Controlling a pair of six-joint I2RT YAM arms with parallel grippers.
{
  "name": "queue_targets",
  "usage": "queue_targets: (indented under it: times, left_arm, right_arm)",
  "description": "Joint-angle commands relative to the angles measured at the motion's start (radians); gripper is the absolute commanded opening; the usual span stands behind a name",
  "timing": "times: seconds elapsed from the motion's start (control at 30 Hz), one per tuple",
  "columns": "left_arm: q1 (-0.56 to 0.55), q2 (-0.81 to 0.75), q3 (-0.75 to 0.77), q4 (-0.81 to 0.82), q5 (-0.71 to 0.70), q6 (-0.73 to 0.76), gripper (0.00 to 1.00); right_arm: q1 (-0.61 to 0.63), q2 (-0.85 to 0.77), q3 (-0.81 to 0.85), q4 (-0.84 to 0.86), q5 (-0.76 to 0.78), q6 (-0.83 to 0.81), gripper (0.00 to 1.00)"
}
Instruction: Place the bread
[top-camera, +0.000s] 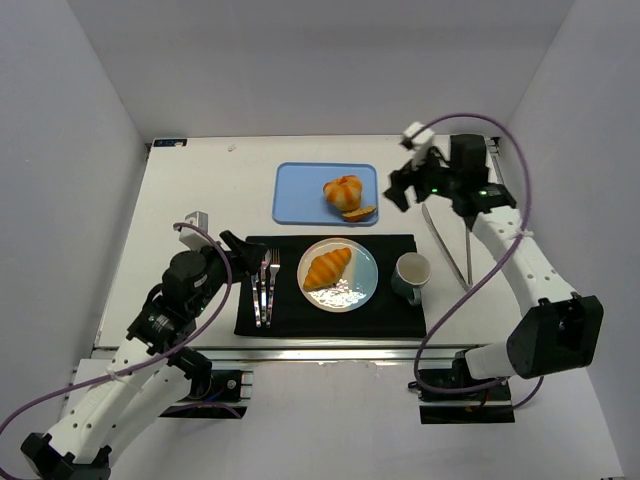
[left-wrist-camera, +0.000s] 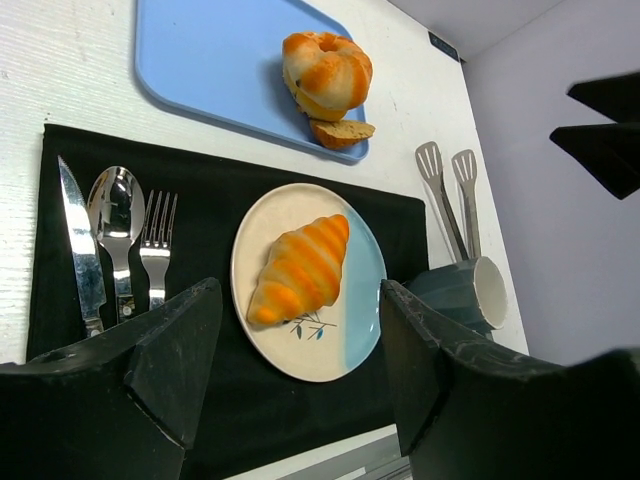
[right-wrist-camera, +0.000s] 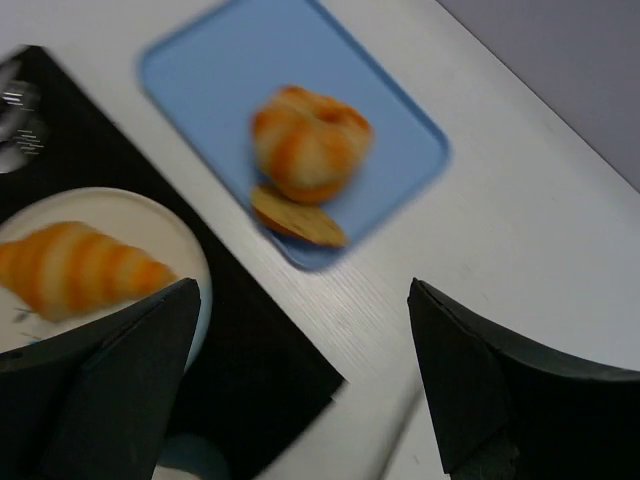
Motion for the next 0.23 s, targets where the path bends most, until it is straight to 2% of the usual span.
queue_targets:
  times: [0.0, 0.2]
  left_arm:
    - [0.000, -0.022, 0.043, -0.016, -0.007, 0.014, 0.73]
    - [0.000, -0.104, -0.008, -0.016, -0.035, -0.032, 0.73]
  right_arm:
    - [0.177, 0.000, 0.087, -0.035, -0.016, 0.046, 0.89]
    - [0.248, 0.039, 0.085, -0.043, 0.025, 0.127, 0.89]
